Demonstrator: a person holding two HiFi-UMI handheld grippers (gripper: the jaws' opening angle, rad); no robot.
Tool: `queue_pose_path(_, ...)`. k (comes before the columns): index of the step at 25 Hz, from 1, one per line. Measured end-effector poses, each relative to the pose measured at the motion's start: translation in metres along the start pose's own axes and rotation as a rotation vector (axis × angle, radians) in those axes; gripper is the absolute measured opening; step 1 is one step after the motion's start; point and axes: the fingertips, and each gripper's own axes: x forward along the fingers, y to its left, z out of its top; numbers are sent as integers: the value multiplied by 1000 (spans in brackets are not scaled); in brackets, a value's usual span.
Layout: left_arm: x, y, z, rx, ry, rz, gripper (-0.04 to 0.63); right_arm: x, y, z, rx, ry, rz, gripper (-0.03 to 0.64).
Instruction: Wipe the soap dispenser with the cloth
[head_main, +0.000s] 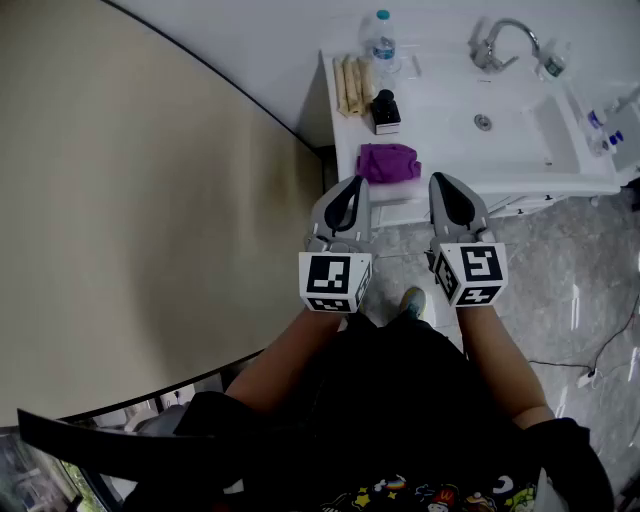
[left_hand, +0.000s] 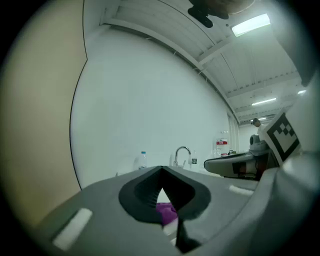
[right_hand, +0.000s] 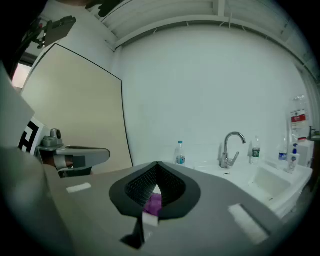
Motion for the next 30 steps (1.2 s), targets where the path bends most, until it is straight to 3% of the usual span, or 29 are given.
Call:
queue_pose_path(13,-8,-24,-5,14,28,22,0,-24,-9,-15,24,6,14,23)
queue_pose_path(19,-3,-38,-11,25,59,75,0,-18,-19,-34,-9,62,80,23)
queue_pose_path(22,3,-45,-17,25,73,115,0,-9,-25,-52,-52,110,140,31)
queue_pose_path(24,8,-47,-21,28,77,136,0,1,-25,-63,-99,141,204,77)
queue_pose_path(30,24,-21,-39,34,119,173,0,57,-11,-106,-326,302,396,130)
